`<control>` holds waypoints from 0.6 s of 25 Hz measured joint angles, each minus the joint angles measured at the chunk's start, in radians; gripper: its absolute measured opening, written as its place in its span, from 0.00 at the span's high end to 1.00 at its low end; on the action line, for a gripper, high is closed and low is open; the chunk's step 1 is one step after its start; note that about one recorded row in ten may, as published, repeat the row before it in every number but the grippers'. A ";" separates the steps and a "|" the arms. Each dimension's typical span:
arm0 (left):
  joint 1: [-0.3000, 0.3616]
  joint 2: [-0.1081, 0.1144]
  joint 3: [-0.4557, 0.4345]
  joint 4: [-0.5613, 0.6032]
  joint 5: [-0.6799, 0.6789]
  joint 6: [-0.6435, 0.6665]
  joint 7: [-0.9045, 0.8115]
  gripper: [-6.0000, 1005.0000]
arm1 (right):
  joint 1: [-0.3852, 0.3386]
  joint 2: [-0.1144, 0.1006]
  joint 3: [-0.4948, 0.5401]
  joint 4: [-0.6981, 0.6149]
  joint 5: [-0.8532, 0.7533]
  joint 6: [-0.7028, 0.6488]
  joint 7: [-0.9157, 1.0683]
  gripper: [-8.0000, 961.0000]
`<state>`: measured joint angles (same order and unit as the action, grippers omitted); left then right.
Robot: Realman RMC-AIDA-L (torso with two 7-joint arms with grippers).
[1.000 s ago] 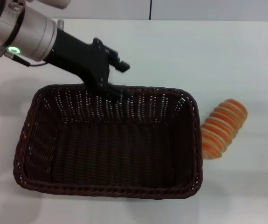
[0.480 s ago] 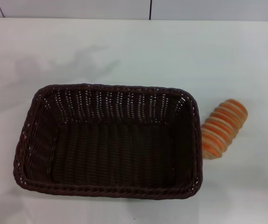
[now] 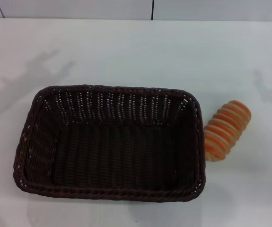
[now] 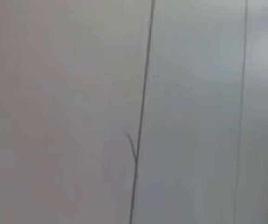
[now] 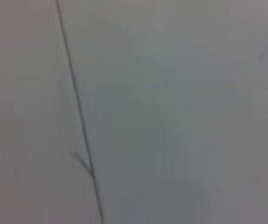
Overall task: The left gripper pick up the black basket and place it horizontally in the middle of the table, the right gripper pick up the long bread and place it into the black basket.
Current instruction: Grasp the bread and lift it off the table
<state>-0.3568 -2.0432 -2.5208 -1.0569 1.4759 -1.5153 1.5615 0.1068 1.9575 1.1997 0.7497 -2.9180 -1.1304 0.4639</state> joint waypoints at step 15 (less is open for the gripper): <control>0.031 -0.004 -0.121 0.141 -0.005 0.010 0.064 0.36 | -0.052 -0.124 -0.101 0.525 -0.001 0.674 0.013 0.35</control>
<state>-0.3254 -2.0469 -2.6421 -0.9155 1.4711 -1.5056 1.6251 0.0545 1.8332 1.0988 1.2742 -2.9191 -0.4559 0.4766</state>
